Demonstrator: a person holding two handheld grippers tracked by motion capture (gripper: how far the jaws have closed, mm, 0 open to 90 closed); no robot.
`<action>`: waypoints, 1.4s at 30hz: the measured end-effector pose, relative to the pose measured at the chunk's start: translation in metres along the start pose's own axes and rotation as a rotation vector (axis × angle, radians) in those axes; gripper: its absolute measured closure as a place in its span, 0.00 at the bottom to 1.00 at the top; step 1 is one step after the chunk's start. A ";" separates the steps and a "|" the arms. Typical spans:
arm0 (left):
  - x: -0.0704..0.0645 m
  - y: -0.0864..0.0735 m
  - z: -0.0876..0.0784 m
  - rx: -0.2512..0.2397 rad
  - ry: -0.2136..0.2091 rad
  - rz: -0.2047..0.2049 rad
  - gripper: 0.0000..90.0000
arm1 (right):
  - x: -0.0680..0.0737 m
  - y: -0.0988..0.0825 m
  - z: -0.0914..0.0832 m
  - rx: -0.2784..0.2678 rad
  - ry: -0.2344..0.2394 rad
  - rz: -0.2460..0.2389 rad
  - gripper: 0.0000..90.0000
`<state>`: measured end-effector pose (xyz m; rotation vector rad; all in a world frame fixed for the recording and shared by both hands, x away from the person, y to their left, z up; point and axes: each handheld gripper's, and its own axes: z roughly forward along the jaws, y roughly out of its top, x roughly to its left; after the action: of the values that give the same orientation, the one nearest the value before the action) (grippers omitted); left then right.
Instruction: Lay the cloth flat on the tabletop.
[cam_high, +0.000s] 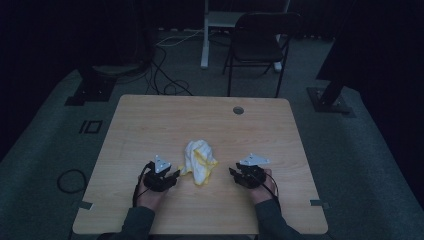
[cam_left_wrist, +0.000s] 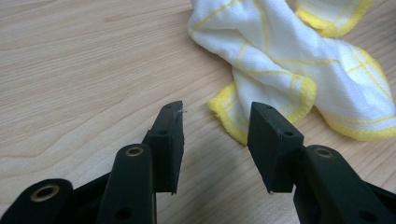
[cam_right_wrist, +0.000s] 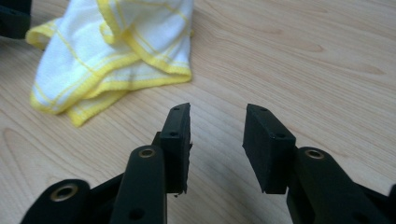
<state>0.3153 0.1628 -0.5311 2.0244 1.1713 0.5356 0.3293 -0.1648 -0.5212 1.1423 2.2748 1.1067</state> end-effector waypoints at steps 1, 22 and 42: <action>-0.001 0.000 0.000 -0.004 -0.002 0.001 0.63 | 0.000 0.001 0.000 0.000 0.002 0.001 0.69; -0.013 0.005 -0.002 -0.028 -0.028 0.059 0.62 | 0.021 0.026 0.007 -0.034 0.036 -0.046 0.69; -0.022 0.008 0.001 -0.024 -0.076 0.070 0.61 | 0.036 0.036 0.023 -0.031 0.073 -0.051 0.67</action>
<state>0.3099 0.1401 -0.5256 2.0530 1.0480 0.5002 0.3397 -0.1116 -0.5070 1.0417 2.3199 1.1778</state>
